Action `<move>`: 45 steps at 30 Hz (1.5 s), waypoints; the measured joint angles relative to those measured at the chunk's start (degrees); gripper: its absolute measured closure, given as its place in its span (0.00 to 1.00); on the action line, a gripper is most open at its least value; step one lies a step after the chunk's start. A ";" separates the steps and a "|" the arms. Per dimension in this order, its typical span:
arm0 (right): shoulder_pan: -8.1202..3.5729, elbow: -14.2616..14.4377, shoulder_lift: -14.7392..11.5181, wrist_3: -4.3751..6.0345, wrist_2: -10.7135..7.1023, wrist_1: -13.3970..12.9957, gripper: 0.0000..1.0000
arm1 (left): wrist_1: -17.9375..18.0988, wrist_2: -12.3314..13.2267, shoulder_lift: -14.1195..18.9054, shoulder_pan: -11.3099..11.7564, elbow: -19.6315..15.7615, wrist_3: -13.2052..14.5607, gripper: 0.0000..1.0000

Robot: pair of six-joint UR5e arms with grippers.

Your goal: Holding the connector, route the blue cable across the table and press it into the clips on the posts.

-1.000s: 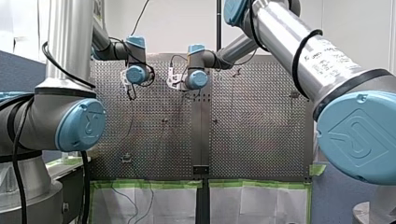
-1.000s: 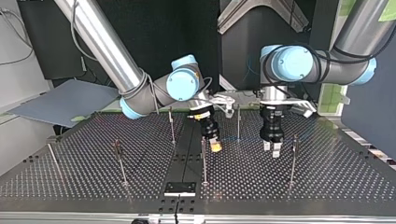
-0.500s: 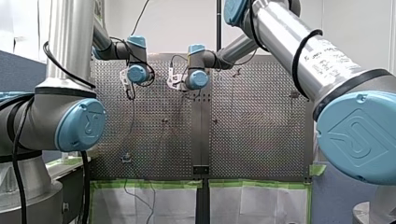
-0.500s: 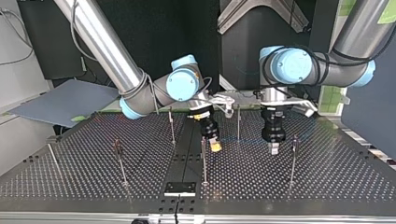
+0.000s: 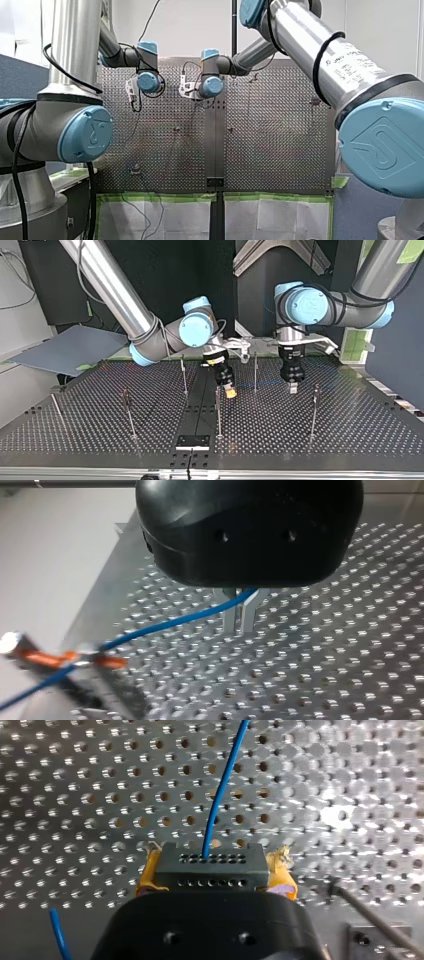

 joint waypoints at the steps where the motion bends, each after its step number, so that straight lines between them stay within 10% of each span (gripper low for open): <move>1: 0.01 0.29 0.00 0.00 0.00 0.02 1.00 | 0.15 -0.06 0.01 -0.06 -0.42 0.03 1.00; 25: -0.37 8.64 0.00 -0.33 0.98 0.44 1.00 | 6.81 -0.97 -0.65 -1.22 -11.11 0.49 1.00; 45: 0.42 13.27 0.00 -1.17 0.77 0.55 1.00 | 10.79 -0.97 -9.17 -2.22 -13.49 0.93 1.00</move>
